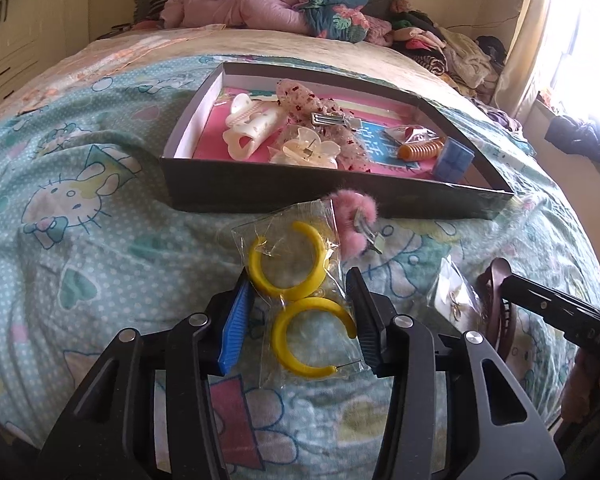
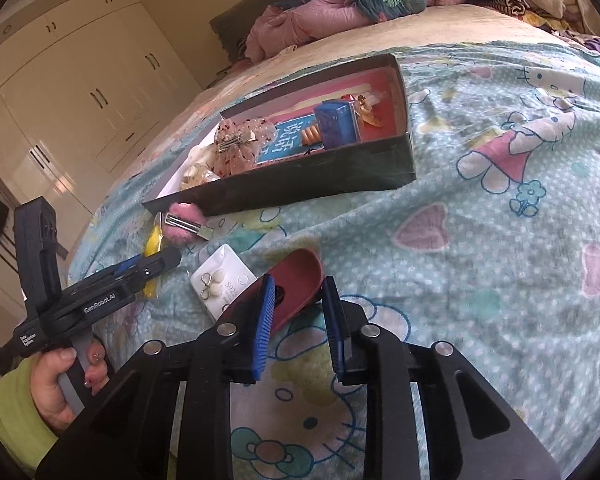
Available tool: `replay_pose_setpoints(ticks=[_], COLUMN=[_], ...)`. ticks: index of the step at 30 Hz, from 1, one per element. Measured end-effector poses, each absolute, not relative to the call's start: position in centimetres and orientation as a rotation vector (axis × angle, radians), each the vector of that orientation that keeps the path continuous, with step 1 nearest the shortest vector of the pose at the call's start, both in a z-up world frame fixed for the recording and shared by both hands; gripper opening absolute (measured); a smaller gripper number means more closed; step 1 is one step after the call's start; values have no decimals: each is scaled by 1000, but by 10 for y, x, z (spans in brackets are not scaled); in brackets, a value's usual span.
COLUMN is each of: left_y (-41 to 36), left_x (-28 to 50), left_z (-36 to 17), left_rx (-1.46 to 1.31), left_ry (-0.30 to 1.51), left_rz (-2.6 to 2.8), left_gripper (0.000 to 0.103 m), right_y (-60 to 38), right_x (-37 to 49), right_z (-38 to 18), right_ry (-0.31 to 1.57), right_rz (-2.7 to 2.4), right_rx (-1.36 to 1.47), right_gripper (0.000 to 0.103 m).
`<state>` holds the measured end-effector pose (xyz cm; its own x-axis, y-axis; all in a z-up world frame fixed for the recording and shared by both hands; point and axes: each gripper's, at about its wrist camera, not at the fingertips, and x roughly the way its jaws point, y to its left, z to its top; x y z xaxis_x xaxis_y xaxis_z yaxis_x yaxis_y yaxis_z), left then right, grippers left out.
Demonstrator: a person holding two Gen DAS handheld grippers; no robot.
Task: Organize jewelry
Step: 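Grasp dark red claw clip with right tool while left tool grasps yellow hoop earring bag, then lift the claw clip with right tool while left tool lifts hoop bag toward tray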
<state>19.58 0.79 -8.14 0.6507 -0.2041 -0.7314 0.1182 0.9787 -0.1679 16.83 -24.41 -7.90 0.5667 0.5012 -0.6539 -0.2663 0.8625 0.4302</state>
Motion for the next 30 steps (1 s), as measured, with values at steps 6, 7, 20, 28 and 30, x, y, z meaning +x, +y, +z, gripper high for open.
replay_pose_setpoints(ticks=[6,7,20,28,30], left_y=[12,12,3,-4,-4], left_x=[184,183,174,172,171], left_z=[-72,-70,-46,-45,-44], left_rx=[-107,-107,-100,-82,-83], left_ry=[824,821,764,760,760], left_rz=[-198,-200,-255,-272,-276], left_gripper=[38,38,38,38,38], right_y=[-238,-238,-266,-268,-262], right_x=[169,168,174,162,160], right_z=[-69,-66,-35,-71,-76], right_ry=[820,815,796,942,964], right_rz=[497,494,428,394,408], right_rx=[282,270,207,355,398], right_gripper=[18,18,1,50,51])
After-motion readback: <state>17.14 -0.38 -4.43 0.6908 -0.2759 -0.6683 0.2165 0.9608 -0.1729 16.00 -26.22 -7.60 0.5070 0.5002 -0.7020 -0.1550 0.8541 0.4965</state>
